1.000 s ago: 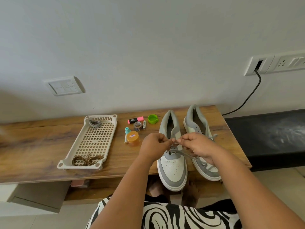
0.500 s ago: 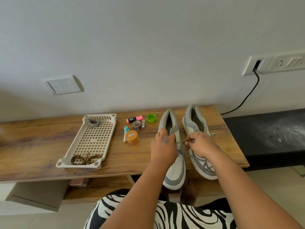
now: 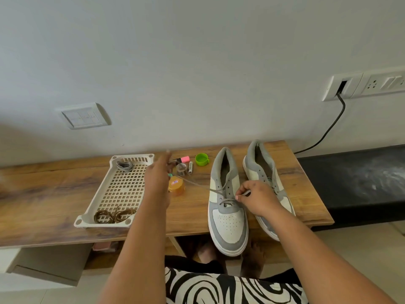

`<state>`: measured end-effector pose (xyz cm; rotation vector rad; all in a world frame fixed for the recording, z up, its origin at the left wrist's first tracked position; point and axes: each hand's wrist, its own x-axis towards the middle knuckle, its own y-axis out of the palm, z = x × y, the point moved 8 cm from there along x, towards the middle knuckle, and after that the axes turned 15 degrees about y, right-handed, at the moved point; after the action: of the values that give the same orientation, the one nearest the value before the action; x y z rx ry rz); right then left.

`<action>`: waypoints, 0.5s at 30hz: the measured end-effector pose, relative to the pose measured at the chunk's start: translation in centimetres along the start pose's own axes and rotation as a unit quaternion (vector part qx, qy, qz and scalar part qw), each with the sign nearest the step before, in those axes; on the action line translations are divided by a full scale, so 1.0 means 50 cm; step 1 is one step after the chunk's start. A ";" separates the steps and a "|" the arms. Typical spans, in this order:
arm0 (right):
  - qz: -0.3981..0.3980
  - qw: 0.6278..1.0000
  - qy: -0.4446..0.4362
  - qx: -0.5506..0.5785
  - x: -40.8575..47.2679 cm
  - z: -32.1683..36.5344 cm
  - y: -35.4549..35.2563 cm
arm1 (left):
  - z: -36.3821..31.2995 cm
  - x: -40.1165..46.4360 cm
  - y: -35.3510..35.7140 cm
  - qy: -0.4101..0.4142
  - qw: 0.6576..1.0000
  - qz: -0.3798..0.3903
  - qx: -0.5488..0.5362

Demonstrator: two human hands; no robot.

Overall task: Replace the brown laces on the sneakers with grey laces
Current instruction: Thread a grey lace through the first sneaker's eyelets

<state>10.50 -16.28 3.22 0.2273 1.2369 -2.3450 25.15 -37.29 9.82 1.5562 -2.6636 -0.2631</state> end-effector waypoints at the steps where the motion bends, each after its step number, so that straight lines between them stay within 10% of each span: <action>1: 0.004 1.000 0.000 -0.012 0.000 0.000 0.003 | -0.004 0.000 -0.011 0.020 0.994 -0.008 0.104; 5: 0.023 0.999 -0.012 -0.045 -0.004 0.009 0.007 | 0.038 0.016 -0.020 0.016 0.940 0.047 0.336; 8: -0.006 0.998 -0.017 -0.055 -0.011 0.015 0.006 | 0.047 0.023 -0.004 0.052 0.775 0.124 0.618; 15: -0.020 1.000 -0.008 -0.015 -0.007 0.016 0.006 | 0.076 -0.073 0.187 0.240 0.677 0.303 0.626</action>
<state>11.02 -16.96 3.58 0.1750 1.2800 -2.3565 18.44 -29.14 7.81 0.3751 -2.5676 1.9990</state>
